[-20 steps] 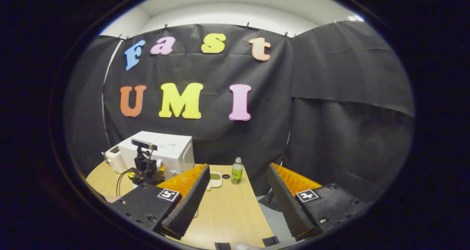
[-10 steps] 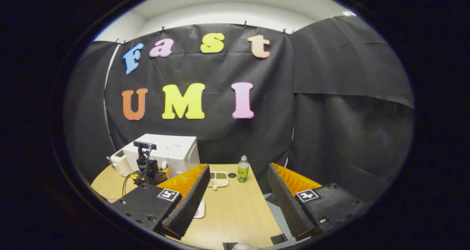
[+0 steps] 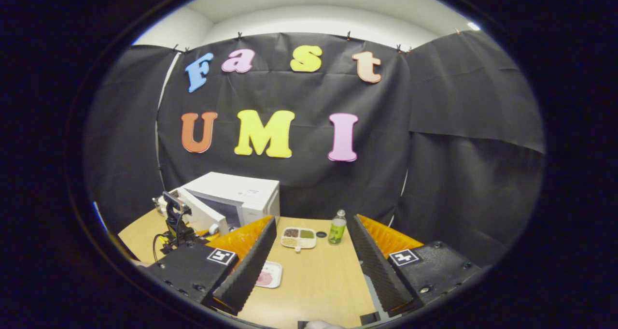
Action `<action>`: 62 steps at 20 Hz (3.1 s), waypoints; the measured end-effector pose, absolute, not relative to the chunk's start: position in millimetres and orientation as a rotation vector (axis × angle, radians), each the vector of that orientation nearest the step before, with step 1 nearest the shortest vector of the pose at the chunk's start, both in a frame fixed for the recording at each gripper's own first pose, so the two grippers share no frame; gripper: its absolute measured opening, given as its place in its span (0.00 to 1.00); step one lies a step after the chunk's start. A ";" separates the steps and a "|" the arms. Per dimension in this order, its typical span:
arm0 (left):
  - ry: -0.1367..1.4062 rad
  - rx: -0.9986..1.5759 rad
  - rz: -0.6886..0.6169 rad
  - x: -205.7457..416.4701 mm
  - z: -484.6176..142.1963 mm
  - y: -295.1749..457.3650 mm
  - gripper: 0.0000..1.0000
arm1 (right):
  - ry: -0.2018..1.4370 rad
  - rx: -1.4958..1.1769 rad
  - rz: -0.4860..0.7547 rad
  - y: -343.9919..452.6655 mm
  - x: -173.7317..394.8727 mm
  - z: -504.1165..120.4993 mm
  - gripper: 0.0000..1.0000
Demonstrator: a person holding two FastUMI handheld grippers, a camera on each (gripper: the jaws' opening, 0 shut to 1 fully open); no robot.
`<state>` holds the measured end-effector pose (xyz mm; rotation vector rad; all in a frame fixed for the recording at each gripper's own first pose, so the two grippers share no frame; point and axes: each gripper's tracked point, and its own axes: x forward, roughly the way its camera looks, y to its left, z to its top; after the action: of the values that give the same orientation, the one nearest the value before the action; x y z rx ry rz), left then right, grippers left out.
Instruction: Open the microwave oven with the left hand, put the food in, and close the microwave oven.
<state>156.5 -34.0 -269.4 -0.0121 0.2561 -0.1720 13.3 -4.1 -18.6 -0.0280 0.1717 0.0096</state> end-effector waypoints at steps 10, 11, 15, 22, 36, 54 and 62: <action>0.310 0.042 -0.047 75.8 -268.5 49.1 0.30 | 0.187 0.013 0.220 81.6 6.7 -28.7 0.96; 0.317 0.038 -0.038 69.9 -268.0 58.6 0.53 | 0.188 0.022 0.229 86.5 4.0 -30.0 0.96; 0.330 0.052 0.005 53.5 -265.5 92.6 0.89 | 0.207 0.055 0.255 102.6 -5.7 -37.4 0.96; 0.351 0.074 0.088 15.4 -266.4 151.4 0.95 | 0.216 0.085 0.290 131.6 -7.6 -43.1 0.96; 0.376 0.041 0.315 -92.0 -261.3 237.7 0.95 | 0.290 0.020 0.376 150.2 28.1 -87.5 1.00; 0.173 0.075 0.222 -54.6 -99.3 50.1 0.96 | 1.015 0.265 0.324 76.5 155.4 -402.6 0.67; 0.231 0.087 0.311 -59.5 -94.7 39.8 0.95 | 1.161 0.299 0.327 87.5 181.9 -436.3 0.14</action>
<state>-59.5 39.8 -94.7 0.0870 0.2307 0.3110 181.9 87.5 -436.3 0.2993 1.1608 0.3272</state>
